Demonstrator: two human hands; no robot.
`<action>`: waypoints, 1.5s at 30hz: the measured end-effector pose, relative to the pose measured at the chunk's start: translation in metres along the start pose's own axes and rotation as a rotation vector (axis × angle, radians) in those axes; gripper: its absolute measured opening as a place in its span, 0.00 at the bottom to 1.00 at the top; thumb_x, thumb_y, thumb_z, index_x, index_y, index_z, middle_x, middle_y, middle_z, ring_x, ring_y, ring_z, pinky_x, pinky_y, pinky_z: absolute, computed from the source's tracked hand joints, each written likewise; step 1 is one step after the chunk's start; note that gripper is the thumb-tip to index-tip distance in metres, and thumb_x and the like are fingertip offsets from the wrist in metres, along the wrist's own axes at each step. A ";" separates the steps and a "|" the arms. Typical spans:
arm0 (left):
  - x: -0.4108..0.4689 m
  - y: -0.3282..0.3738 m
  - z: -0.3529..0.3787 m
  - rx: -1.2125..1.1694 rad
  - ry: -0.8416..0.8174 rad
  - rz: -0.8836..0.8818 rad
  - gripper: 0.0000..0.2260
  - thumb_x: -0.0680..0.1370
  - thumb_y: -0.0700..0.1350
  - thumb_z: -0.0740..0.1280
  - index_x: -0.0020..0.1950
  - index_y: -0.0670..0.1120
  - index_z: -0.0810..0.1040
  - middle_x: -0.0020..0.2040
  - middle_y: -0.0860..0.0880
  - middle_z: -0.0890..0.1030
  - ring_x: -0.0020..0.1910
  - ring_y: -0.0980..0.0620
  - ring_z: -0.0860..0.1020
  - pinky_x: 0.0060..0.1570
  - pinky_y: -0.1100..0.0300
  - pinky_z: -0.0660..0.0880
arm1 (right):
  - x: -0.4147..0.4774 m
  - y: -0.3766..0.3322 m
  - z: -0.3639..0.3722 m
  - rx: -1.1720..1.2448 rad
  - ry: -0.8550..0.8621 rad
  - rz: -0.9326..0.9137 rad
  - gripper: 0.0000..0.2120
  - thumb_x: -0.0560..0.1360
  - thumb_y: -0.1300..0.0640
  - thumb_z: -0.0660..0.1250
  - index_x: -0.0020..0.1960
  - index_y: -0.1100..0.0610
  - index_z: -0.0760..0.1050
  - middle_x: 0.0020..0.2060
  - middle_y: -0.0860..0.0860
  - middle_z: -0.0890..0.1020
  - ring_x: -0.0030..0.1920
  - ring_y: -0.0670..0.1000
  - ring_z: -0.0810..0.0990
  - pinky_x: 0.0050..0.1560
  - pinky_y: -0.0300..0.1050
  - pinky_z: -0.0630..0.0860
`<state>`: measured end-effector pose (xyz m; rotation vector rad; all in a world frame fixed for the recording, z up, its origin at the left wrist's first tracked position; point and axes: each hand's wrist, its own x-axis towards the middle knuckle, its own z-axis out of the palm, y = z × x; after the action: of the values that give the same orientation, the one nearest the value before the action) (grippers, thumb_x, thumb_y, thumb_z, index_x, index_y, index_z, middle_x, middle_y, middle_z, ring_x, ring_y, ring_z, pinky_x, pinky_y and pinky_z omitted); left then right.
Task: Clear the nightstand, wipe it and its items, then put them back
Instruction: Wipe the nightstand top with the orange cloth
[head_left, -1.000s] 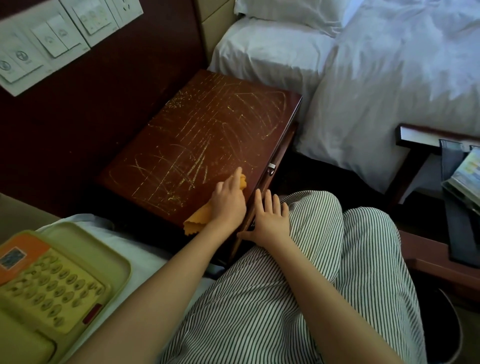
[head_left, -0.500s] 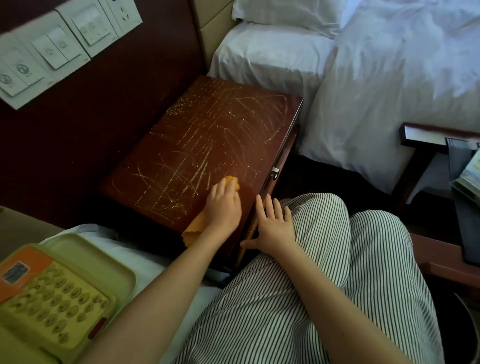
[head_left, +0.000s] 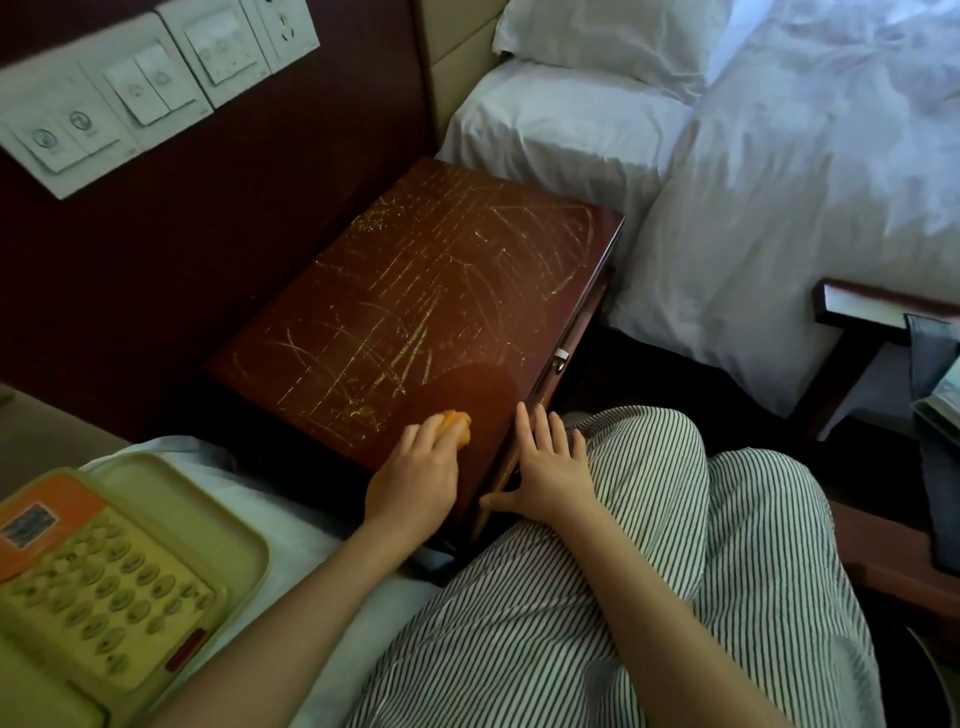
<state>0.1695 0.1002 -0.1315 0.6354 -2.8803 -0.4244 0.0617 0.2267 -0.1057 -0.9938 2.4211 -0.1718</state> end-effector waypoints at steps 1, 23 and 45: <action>0.009 0.006 0.001 -0.009 0.023 -0.040 0.18 0.80 0.42 0.55 0.71 0.47 0.67 0.67 0.47 0.71 0.59 0.48 0.71 0.55 0.55 0.73 | 0.000 -0.001 0.000 -0.004 -0.002 -0.005 0.55 0.69 0.34 0.67 0.76 0.54 0.32 0.76 0.54 0.38 0.76 0.55 0.37 0.73 0.56 0.38; -0.042 -0.068 -0.038 -0.228 0.235 -0.523 0.17 0.80 0.36 0.57 0.69 0.44 0.69 0.67 0.43 0.69 0.62 0.44 0.67 0.56 0.59 0.65 | 0.011 -0.031 0.007 0.039 0.062 -0.295 0.51 0.72 0.35 0.64 0.75 0.50 0.31 0.76 0.50 0.37 0.75 0.52 0.36 0.73 0.52 0.36; -0.011 -0.052 -0.022 0.003 0.136 -0.422 0.18 0.80 0.46 0.57 0.70 0.45 0.68 0.70 0.47 0.68 0.64 0.44 0.65 0.60 0.52 0.68 | 0.015 -0.032 0.013 -0.015 0.034 -0.329 0.53 0.71 0.34 0.64 0.73 0.49 0.26 0.76 0.50 0.36 0.75 0.53 0.35 0.72 0.53 0.34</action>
<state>0.2042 0.0542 -0.1283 1.2277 -2.6104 -0.4093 0.0792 0.1940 -0.1132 -1.4015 2.2758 -0.2872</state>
